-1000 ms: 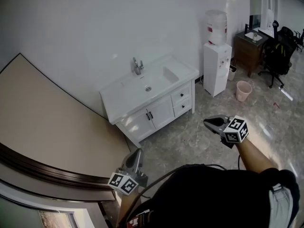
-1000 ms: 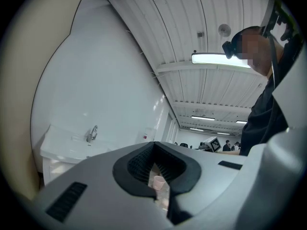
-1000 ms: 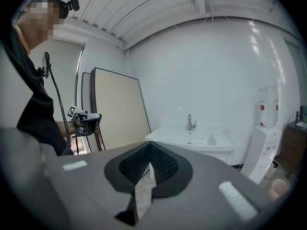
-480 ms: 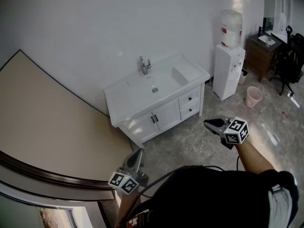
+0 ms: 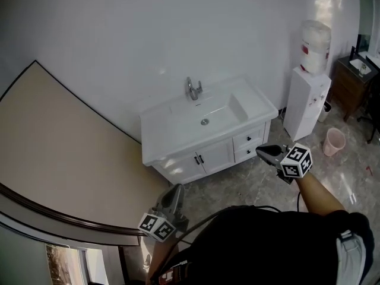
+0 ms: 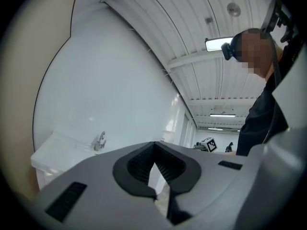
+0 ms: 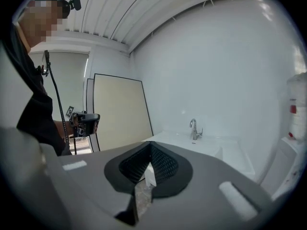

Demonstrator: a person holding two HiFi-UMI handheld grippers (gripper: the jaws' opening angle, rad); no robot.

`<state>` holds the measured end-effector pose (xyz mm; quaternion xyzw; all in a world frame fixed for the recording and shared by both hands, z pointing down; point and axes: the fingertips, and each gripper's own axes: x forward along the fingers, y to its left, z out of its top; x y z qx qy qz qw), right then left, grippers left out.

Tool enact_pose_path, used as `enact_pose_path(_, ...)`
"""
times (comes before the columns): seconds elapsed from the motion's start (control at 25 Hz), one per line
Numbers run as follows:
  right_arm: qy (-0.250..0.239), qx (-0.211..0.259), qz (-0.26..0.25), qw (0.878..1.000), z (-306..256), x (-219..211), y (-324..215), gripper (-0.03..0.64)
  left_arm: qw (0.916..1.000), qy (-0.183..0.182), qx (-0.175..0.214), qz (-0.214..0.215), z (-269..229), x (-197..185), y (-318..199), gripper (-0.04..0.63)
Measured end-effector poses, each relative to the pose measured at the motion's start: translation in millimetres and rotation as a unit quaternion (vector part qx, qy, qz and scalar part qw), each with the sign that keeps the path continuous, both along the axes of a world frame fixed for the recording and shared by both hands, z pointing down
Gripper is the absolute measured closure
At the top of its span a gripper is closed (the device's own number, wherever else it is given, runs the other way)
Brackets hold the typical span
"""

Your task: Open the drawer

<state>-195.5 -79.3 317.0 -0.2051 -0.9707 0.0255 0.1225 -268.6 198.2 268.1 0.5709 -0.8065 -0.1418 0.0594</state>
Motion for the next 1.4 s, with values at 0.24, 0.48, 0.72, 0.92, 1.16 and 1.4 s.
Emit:
enact_pose_path(0.24, 0.002, -0.003, -0.021, 1.000, 8.1, -24.0, -52.9, 0.621, 0.9998, 0.008, -0.008, -0.018, 7.9, -12.7, -52.5, 0.594)
enact_pose_path(0.48, 0.014, -0.012, -0.009, 1.000, 24.6, -39.2, -87.7, 0.621, 0.9998, 0.010, -0.015, -0.004, 15.8, -35.3, -88.5, 0.594)
enact_pose_path(0.72, 0.015, -0.008, 0.024, 1.000, 25.6, -67.0, -101.4, 0.621, 0.9995, 0.011, -0.009, 0.028, 18.1, -78.3, -105.7, 0.594)
enact_pose_path(0.92, 0.014, 0.001, 0.059, 0.998, 14.4, -97.0, -94.5, 0.621, 0.9980, 0.005, 0.000, 0.064, 13.0, -130.6, -105.0, 0.594)
enact_pose_path(1.16, 0.002, 0.001, 0.102, 0.995, -2.8, -144.3, -72.9, 0.621, 0.9949, -0.005, 0.002, 0.101, -2.7, -194.4, -89.8, 0.594)
enact_pose_path(1.4, 0.003, 0.006, 0.115, 0.993, -0.9, -195.1, -38.8, 0.621, 0.9937, -0.001, 0.008, 0.112, 4.1, -258.8, -56.9, 0.594)
